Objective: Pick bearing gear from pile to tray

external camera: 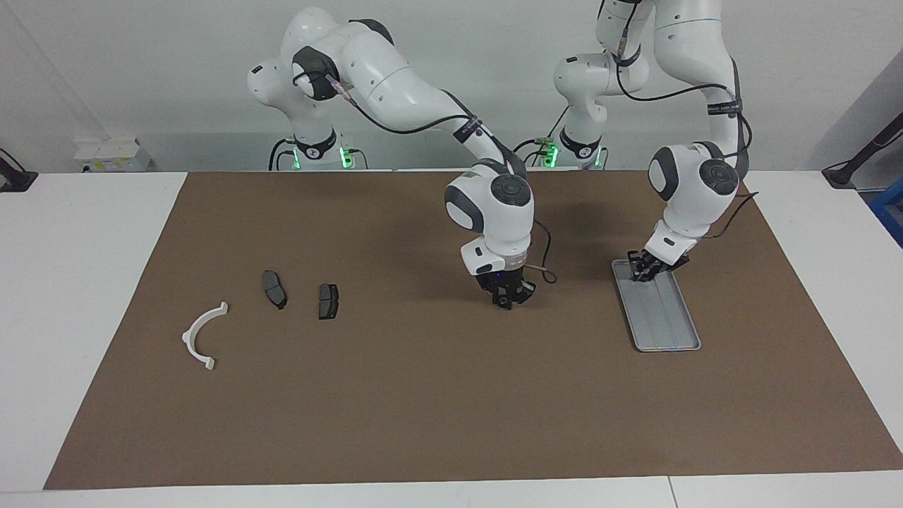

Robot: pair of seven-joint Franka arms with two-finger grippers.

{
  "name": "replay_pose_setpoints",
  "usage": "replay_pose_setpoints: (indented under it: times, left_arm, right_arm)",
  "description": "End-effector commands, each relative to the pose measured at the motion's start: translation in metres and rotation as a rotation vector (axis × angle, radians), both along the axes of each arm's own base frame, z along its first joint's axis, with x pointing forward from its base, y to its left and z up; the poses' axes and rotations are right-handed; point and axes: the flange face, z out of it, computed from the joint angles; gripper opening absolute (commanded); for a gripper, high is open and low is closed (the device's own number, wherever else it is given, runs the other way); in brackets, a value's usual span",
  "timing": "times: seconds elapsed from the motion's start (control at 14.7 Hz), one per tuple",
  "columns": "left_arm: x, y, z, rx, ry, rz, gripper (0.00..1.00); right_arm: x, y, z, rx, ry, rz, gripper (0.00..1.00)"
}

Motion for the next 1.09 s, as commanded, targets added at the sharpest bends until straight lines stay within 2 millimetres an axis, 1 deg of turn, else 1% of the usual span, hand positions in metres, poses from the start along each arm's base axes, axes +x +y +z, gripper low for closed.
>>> replay_pose_setpoints:
  times: [0.0, 0.07, 0.14, 0.2, 0.27, 0.34, 0.41, 0.48, 0.54, 0.61, 0.68, 0.75, 0.81, 0.88, 0.95, 1.02]
  left_arm:
    - [0.01, -0.008, 0.027, -0.012, -0.001, 0.016, 1.0]
    - [0.018, -0.013, 0.044, -0.024, 0.014, 0.043, 1.0]
    - [0.026, -0.024, 0.061, -0.032, 0.027, 0.056, 1.0]
    - [0.032, -0.035, 0.075, -0.032, 0.035, 0.047, 1.0]
    - [0.035, -0.045, 0.083, -0.033, 0.037, 0.035, 1.0]
    - [0.036, -0.058, 0.088, -0.033, 0.034, 0.033, 1.0]
    - [0.035, -0.073, 0.089, -0.032, 0.03, 0.056, 1.0]
    - [0.033, -0.1, 0.09, -0.032, 0.021, 0.12, 1.0]
    - [0.027, -0.135, 0.089, -0.033, 0.011, 0.185, 1.0]
    - [0.021, -0.164, 0.091, -0.039, -0.005, 0.235, 1.0]
    - [0.017, -0.183, 0.09, -0.046, -0.018, 0.261, 0.99]
    - [0.012, -0.207, 0.087, -0.054, -0.031, 0.284, 0.98]
    - [0.009, -0.233, 0.079, -0.059, -0.035, 0.316, 0.98]
    - [0.007, -0.262, 0.066, -0.052, -0.029, 0.354, 0.98]
    - [0.007, -0.294, 0.049, -0.035, -0.017, 0.385, 0.98]
    - [0.008, -0.315, 0.033, -0.011, -0.019, 0.403, 0.98]
  right_arm:
    - [0.009, -0.019, 0.003, -0.02, -0.002, -0.022, 0.99]
    - [0.007, -0.021, 0.0, -0.047, 0.025, -0.022, 1.0]
    - [0.01, -0.024, 0.005, -0.061, 0.038, -0.027, 1.0]
    - [0.017, -0.03, 0.015, -0.066, 0.044, -0.041, 1.0]
    - [0.026, -0.04, 0.027, -0.072, 0.051, -0.056, 1.0]
    - [0.034, -0.048, 0.044, -0.071, 0.052, -0.071, 1.0]
    - [0.041, -0.055, 0.059, -0.064, 0.051, -0.076, 1.0]
    - [0.048, -0.066, 0.072, -0.055, 0.045, -0.067, 1.0]
    - [0.053, -0.075, 0.085, -0.043, 0.034, -0.039, 1.0]
    - [0.058, -0.086, 0.092, -0.041, 0.032, -0.019, 1.0]
    - [0.061, -0.097, 0.1, -0.047, 0.035, -0.002, 1.0]
    - [0.063, -0.106, 0.107, -0.058, 0.045, 0.02, 1.0]
    - [0.068, -0.119, 0.111, -0.064, 0.051, 0.044, 1.0]
    - [0.072, -0.132, 0.116, -0.062, 0.058, 0.071, 1.0]
    - [0.076, -0.145, 0.121, -0.061, 0.071, 0.094, 1.0]
    - [0.081, -0.16, 0.124, -0.067, 0.08, 0.121, 1.0]
